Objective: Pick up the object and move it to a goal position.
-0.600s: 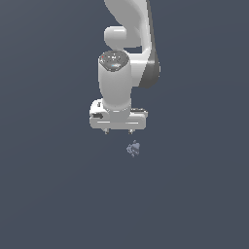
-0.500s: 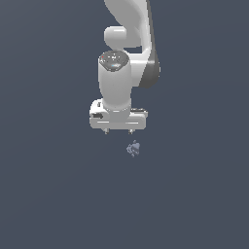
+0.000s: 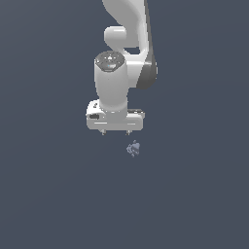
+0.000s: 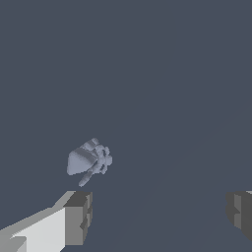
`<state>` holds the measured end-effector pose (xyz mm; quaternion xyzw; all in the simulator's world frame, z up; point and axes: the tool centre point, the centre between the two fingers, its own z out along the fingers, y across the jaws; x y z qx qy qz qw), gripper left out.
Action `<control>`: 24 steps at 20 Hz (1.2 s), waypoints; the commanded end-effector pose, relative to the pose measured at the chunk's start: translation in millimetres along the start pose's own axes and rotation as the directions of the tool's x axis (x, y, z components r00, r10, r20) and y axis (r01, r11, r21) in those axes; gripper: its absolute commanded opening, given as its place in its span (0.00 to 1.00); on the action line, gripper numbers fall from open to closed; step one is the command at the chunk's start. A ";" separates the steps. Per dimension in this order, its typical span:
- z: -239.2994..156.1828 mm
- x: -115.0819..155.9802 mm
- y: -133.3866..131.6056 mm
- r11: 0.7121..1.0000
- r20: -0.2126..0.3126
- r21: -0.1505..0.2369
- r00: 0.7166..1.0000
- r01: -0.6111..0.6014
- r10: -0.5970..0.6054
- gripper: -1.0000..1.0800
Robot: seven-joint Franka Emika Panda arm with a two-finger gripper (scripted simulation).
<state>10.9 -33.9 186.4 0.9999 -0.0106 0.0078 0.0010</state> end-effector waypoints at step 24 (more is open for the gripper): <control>54.0 -2.9 -42.3 0.915 0.013 -0.003 0.915 0.403 -0.403 0.96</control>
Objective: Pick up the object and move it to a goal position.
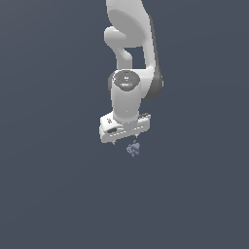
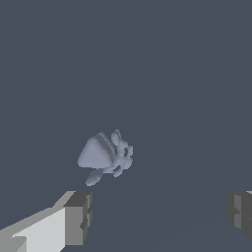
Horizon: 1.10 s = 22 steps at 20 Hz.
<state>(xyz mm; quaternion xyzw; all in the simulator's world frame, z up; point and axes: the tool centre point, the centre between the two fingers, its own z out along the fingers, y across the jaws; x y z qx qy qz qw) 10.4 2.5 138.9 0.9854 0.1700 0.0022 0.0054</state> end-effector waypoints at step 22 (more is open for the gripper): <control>45.9 6.9 -39.4 0.942 -0.001 0.012 0.942 0.335 -0.335 0.96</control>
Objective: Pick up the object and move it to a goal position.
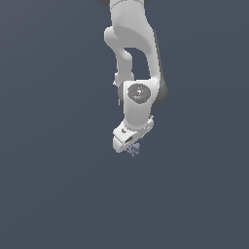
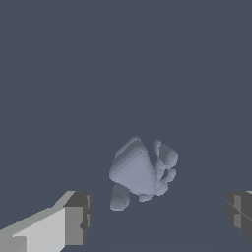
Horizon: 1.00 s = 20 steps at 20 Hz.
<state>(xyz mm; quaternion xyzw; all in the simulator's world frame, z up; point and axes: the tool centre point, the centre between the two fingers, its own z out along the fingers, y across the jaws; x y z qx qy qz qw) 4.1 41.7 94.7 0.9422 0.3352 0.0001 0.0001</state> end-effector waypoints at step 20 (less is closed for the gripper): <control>49.1 0.1 -0.7 1.000 0.000 0.000 1.000 0.006 -0.006 0.00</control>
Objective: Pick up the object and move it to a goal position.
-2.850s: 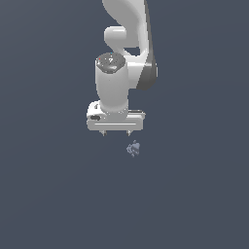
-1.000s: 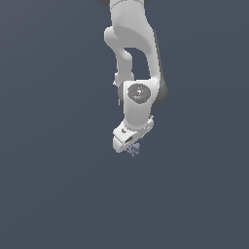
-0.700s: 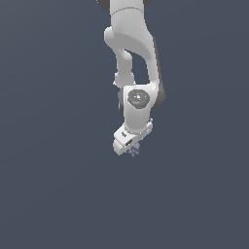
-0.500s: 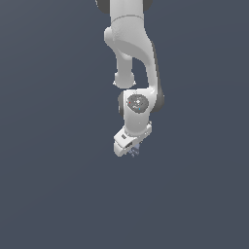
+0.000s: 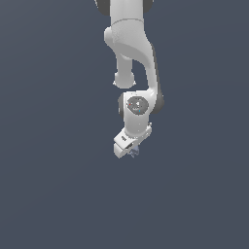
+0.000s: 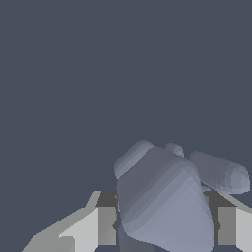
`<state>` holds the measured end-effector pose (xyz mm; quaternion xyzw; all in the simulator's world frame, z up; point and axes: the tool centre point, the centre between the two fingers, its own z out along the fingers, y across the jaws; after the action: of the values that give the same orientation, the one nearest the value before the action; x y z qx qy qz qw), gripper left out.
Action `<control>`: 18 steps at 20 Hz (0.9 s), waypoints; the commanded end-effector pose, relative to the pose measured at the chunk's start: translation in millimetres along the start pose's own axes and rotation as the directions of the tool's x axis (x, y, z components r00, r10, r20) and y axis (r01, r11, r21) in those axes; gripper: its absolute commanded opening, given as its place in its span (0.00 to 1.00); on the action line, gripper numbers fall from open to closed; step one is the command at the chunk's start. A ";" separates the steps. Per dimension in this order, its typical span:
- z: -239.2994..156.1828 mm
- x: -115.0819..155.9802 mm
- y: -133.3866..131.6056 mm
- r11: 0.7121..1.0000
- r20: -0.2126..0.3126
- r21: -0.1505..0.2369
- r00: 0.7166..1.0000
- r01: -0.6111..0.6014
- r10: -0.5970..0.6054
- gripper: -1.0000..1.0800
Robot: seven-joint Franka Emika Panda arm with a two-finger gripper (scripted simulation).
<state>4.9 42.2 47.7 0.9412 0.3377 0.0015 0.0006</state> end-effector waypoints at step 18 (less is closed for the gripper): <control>-45.9 10.7 -28.7 1.000 0.001 0.000 1.000 0.002 -0.002 0.00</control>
<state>-3.4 64.9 83.4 0.9411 0.3382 0.0007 0.0003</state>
